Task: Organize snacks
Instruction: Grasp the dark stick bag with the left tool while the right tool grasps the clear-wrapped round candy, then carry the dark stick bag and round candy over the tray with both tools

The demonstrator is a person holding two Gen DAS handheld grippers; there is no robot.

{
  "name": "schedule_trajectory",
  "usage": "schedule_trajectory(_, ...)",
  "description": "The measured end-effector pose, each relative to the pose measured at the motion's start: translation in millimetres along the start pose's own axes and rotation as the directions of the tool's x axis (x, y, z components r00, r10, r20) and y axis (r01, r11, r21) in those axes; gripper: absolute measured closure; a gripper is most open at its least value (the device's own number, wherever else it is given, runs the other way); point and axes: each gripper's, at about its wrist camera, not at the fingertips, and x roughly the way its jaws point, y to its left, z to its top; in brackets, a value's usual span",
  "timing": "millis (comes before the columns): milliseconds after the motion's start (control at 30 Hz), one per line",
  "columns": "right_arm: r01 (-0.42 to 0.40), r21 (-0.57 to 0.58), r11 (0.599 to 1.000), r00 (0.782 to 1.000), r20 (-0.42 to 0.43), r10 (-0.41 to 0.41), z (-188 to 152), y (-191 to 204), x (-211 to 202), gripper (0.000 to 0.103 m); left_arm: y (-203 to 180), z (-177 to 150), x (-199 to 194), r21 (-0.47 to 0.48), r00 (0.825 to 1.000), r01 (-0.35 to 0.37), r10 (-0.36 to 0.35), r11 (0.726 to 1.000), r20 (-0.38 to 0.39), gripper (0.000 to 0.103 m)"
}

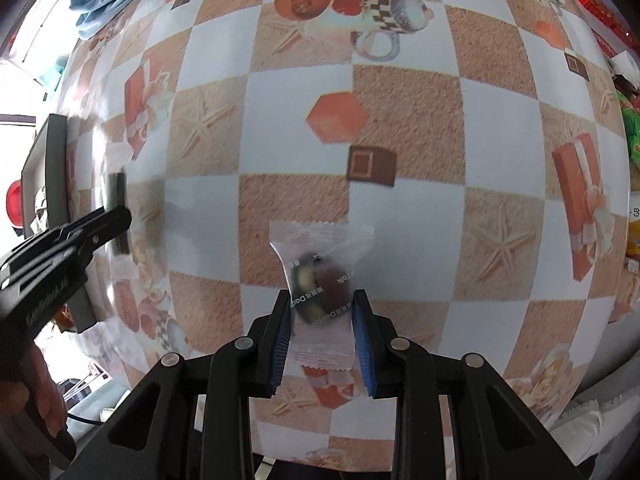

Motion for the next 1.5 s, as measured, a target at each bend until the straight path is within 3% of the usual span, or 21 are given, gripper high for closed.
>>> schedule_trajectory(267, -0.003, -0.031, 1.000, 1.000, -0.017, 0.002, -12.7, 25.5, -3.1, 0.072, 9.1, -29.7, -29.6, 0.001, 0.999, 0.010, -0.010, 1.000, 0.034, 0.087)
schedule_trajectory(500, -0.002, -0.088, 0.996, 1.000, -0.015, 0.001, -15.8, 66.5, -8.2, 0.072, 76.1, -42.5, -40.4, -0.053, 0.998, 0.008, -0.004, 0.999, 0.062, 0.087)
schedule_trajectory(900, 0.017, -0.232, 0.972, 1.000, 0.015, -0.014, -7.9, 156.7, -15.5, 0.072, 144.3, -61.5, -68.6, -0.159, 0.992, 0.008, 0.012, 0.987, 0.126, 0.087)
schedule_trajectory(1233, 0.023, -0.339, 0.941, 1.000, 0.026, -0.015, -7.7, 219.7, -22.4, 0.072, 205.5, -75.7, -85.4, -0.267, 0.984, 0.002, 0.047, 0.964, 0.174, 0.087)
schedule_trajectory(1500, -0.011, -0.414, 0.910, 1.000, 0.011, 0.017, -0.5, 282.1, -20.3, 0.072, 250.2, -88.6, -87.0, -0.340, 0.983, -0.021, 0.081, 0.940, 0.164, 0.087)
